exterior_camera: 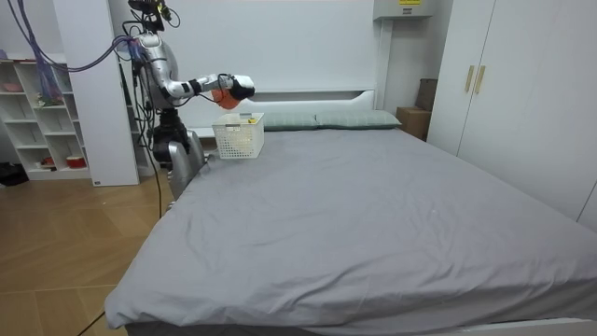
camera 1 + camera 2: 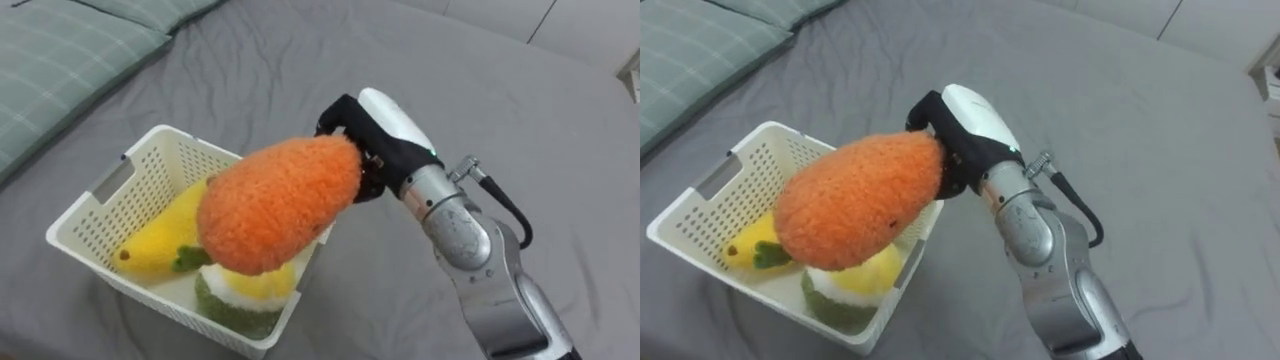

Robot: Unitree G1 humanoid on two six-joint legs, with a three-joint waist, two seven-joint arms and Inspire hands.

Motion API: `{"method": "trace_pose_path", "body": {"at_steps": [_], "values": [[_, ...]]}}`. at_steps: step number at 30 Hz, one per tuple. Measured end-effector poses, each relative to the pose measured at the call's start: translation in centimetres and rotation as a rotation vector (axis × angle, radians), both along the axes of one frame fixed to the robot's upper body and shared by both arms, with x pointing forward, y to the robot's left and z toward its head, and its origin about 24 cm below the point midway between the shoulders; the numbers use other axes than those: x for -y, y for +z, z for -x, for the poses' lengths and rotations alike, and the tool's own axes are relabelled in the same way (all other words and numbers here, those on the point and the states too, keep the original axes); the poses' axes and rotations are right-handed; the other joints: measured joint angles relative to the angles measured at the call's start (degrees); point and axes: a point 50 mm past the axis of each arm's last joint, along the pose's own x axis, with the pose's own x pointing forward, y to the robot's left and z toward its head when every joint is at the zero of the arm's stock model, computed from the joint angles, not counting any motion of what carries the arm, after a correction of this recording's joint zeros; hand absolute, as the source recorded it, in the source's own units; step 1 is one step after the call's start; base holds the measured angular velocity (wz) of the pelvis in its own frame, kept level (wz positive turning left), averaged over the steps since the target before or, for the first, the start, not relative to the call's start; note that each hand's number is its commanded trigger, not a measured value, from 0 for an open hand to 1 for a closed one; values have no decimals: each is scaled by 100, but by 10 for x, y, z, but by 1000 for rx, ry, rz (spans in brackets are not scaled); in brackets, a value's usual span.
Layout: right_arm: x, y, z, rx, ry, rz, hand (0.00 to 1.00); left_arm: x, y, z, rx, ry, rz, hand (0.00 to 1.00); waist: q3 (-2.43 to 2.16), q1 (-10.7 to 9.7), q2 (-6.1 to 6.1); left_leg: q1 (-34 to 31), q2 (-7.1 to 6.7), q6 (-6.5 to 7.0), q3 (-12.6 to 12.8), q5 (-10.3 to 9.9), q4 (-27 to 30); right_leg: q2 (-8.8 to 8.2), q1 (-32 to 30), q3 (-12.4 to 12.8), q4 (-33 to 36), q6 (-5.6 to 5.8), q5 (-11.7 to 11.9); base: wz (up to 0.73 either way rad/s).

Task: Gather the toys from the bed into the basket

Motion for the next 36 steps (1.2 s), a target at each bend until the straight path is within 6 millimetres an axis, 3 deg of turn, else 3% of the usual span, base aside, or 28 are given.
{"method": "trace_pose_path", "body": {"at_steps": [4, 10, 19, 36], "values": [[-9, -10, 2, -47, 42, 29, 0, 0, 0, -4, 6, -4, -1, 0, 50, 138, -30, -29, -8, 0, -69, 0, 5, -9, 3, -105, -2, 0, 0, 7], [-13, -16, 4, -80, 68, 47, 0, 0, 0, -4, -3, -7, -7, 0, 59, 281, -29, -121, -34, -2, -177, 3, 13, -20, -1, -276, -97, 2, 1, 10], [-11, -22, 2, -105, 55, 58, 0, 1, 0, -3, -10, -7, 7, 0, 75, 300, -6, -158, -47, -8, -243, 26, 9, -30, -2, -386, -112, 4, 1, 4], [-3, -30, 0, -103, 14, 113, 0, 0, 1, -12, 9, -16, 17, 0, 61, 233, -12, -212, -73, -4, -288, 29, 67, -42, -16, -416, -104, 4, 0, 1]]}}
